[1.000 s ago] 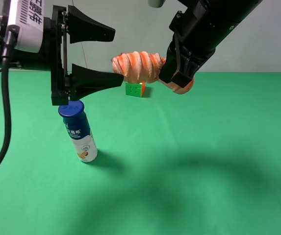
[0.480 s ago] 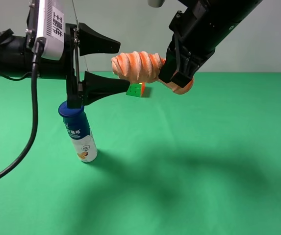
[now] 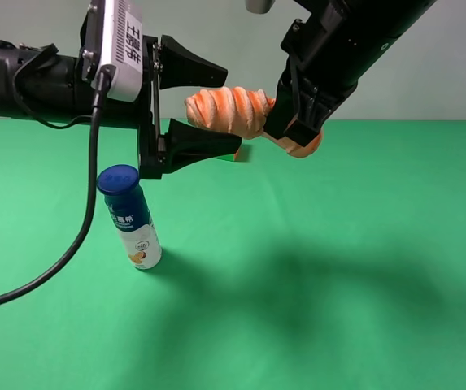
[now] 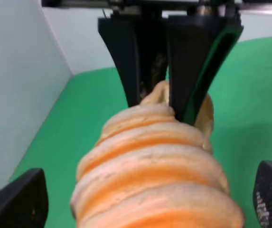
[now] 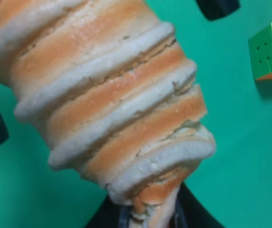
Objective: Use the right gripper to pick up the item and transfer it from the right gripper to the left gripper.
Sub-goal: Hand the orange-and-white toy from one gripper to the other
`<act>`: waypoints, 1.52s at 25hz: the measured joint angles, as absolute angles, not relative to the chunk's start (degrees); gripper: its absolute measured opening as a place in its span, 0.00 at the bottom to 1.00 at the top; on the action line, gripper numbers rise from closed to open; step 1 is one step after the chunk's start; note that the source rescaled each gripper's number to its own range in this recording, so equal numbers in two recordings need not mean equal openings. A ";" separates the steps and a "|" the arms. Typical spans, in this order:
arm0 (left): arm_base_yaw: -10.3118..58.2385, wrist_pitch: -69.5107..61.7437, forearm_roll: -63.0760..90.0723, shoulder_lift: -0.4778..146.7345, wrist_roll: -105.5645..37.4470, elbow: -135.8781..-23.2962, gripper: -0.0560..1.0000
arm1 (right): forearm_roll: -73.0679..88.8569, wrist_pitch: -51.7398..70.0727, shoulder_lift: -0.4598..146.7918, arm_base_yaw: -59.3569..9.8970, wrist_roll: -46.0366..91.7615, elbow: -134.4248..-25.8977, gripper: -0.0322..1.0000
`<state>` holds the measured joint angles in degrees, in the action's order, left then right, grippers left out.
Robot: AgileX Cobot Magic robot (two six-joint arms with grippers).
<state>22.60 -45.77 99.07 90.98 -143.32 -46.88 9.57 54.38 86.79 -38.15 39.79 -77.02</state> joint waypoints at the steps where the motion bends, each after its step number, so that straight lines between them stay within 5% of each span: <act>1: 22.60 -45.72 99.07 91.17 -143.32 -46.88 1.00 | 9.57 54.38 86.79 -38.15 39.79 -77.02 0.03; 8: 22.60 -45.65 99.07 91.47 -143.32 -46.88 0.82 | 9.57 54.38 86.79 -38.15 39.79 -77.02 0.03; 13: 22.60 -45.59 99.07 91.47 -143.91 -46.99 0.30 | 9.57 54.40 86.79 -38.15 39.79 -77.02 0.03; 30: 22.60 -45.29 99.01 91.54 -145.31 -47.18 0.14 | 9.57 54.40 86.79 -38.15 39.79 -77.02 0.04; 32: 22.60 -45.29 99.01 91.54 -145.31 -47.18 0.14 | 9.52 54.35 86.79 -38.15 39.79 -77.02 0.18; 36: 22.60 -45.11 99.00 91.54 -145.36 -47.18 0.12 | 8.60 53.18 86.79 -38.15 39.74 -77.02 0.81; 38: 22.60 -45.11 99.00 91.54 -145.36 -47.18 0.12 | 7.42 52.53 86.79 -38.15 39.09 -77.02 0.93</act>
<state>22.60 -45.11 99.00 91.54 -145.36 -47.18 7.42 52.53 86.79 -38.15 39.09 -77.02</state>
